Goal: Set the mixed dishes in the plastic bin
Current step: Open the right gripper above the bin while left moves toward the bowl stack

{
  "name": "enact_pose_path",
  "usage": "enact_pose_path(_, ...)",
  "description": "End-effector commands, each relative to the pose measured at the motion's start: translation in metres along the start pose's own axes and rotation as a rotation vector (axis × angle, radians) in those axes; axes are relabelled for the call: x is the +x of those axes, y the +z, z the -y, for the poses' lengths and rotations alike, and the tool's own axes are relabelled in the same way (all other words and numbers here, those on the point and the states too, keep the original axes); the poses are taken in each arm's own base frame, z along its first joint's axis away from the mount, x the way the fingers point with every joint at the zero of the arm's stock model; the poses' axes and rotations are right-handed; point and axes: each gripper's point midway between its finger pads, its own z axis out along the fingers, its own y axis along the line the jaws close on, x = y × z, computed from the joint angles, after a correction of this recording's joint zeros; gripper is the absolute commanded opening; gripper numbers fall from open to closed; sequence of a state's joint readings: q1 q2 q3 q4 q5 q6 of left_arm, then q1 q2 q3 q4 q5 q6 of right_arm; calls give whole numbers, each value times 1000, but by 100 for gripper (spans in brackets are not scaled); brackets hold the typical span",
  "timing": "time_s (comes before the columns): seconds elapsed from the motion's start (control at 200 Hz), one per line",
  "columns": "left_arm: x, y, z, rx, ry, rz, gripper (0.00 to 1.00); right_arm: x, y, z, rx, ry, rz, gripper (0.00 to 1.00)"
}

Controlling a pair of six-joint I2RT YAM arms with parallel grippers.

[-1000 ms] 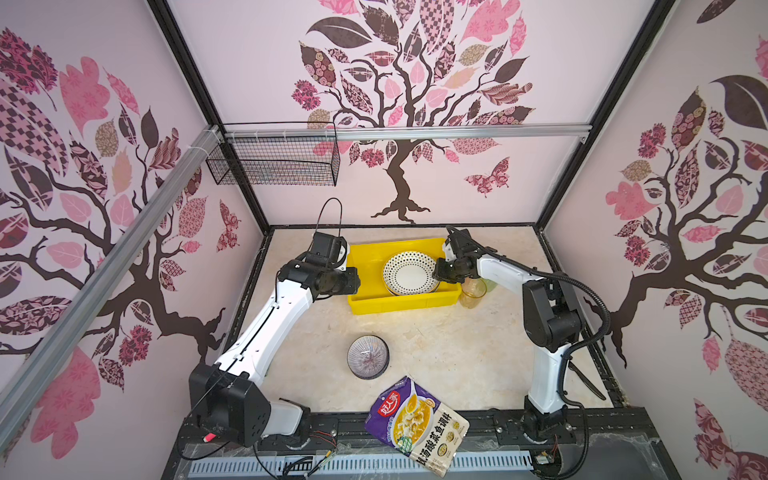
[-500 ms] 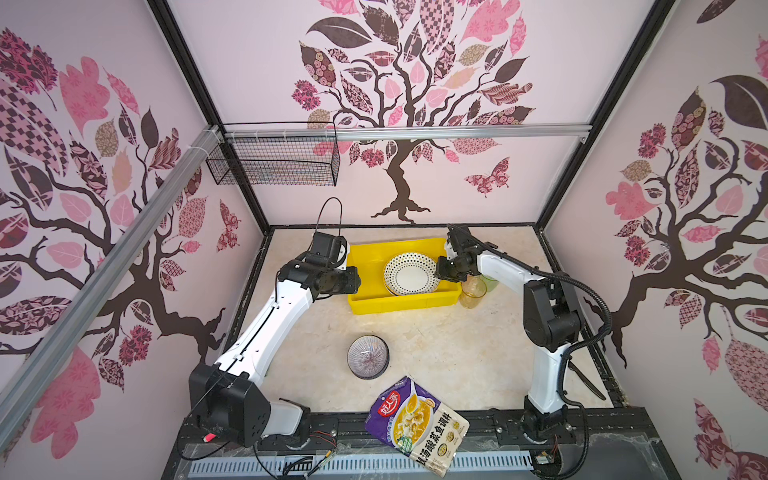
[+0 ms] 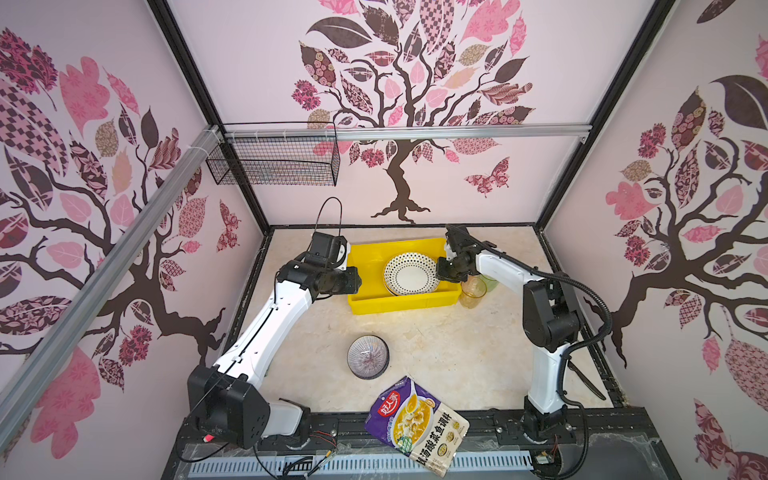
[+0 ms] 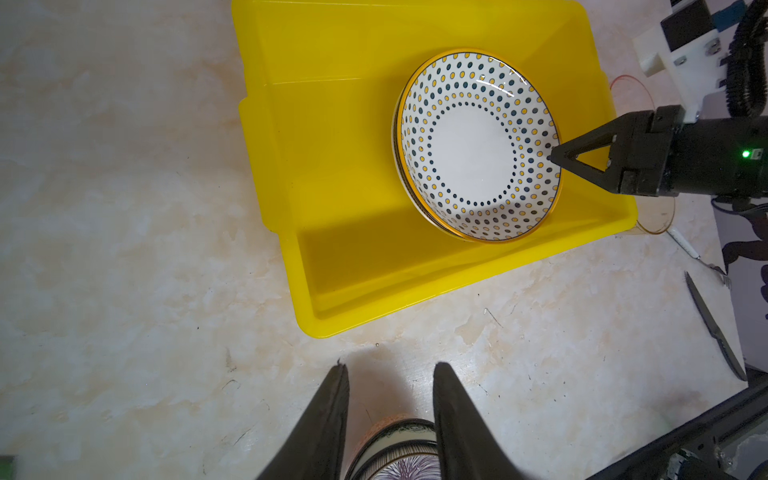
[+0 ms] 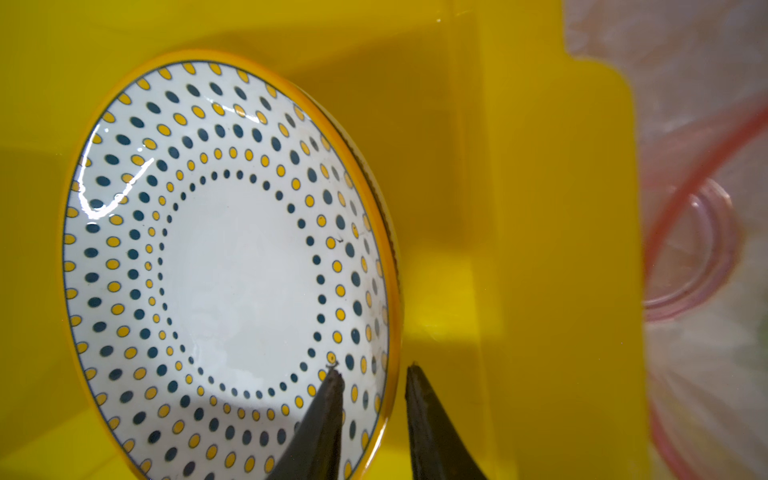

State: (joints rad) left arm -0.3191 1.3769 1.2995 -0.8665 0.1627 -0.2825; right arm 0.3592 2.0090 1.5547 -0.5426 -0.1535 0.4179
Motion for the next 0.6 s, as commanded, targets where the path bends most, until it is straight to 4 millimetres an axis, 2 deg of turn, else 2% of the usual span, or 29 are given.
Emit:
enact_pose_path(0.0,16,1,-5,-7,8,-40,38,-10,-20,-18,-44,-28,35,30)
enact_pose_path(0.305,42,2,-14,-33,-12,-114,39,-14,-59,-43,-108,-84,114,32)
enact_pose_path(0.59,78,6,-23,-67,-60,-194,39,-1,-94,-59,-166,-162,191,34)
